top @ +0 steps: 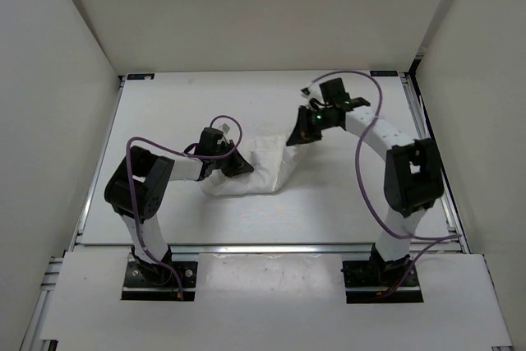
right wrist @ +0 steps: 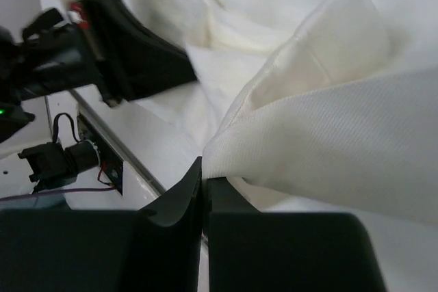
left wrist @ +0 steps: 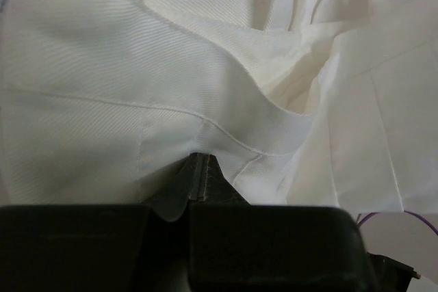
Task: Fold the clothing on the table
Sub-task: Fold the skirt
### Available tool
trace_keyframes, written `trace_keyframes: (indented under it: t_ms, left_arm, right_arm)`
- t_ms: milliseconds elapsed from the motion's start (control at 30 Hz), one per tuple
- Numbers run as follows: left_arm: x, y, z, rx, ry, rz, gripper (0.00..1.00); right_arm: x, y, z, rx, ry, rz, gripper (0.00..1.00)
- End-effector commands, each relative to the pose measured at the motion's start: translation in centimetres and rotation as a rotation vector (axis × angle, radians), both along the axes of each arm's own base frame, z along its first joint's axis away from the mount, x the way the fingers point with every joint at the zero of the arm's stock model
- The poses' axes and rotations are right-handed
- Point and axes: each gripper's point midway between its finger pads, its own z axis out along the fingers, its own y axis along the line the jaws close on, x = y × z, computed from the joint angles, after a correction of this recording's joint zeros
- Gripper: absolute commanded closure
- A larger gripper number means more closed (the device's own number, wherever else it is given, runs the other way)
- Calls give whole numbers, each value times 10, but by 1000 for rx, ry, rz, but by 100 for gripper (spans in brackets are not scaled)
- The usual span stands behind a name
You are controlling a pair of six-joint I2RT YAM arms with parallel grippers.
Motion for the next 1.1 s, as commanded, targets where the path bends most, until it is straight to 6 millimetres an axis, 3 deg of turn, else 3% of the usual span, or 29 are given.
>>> trace_keyframes:
  t_ms: [0,100,167,367,433,500,567,600,700,767,833,867,900,933,967,1000,1067]
  left_arm:
    - [-7,13,-8,66,23,17,100]
    - [-8,13,-4,60,13,8,100]
    - [-7,16,-6,65,16,13,100]
    - [-8,25,-8,62,23,24,100]
    - [-5,28,-8,55,25,44,100]
    - [-5,24,-7,53,23,31,100]
    - [-3,23,-8,54,26,29,100]
    - [-4,24,-10,60,31,25,100]
    - [-4,20,-6,51,26,22,100]
    - [-3,22,-6,49,30,29,100]
    - [-2,24,-8,53,32,32,100]
    - [0,22,-3,49,19,28,100]
    - [0,26,-3,49,20,34,100]
    - [0,23,-2,41,24,33,100]
    - [2,26,1,40,16,41,100]
    - [1,26,0,39,21,39,100]
    - [2,26,5,25,13,35,100]
  right_arm:
    - [-17,56,3,35,9,248,100]
    - [-30,82,-32,-15,105,358,100]
    - [-45,95,-39,-16,138,434,100]
    - [-69,90,-54,-7,264,505,100]
    - [-68,81,-51,-20,264,485,88]
    - [-66,72,-55,-14,293,458,56]
    - [-58,71,-41,55,295,438,32]
    - [-52,73,-28,86,270,440,27]
    - [-28,78,20,145,113,437,26]
    - [-24,77,58,219,29,421,27]
    - [-16,64,73,259,10,363,33]
    - [-16,57,75,266,-3,338,40]
    - [-10,48,65,266,-5,296,54]
    - [-10,40,73,266,-35,271,66]
    - [-11,35,63,261,-14,239,93]
    - [-11,27,56,265,10,204,100]
    - [-13,25,46,270,39,196,100]
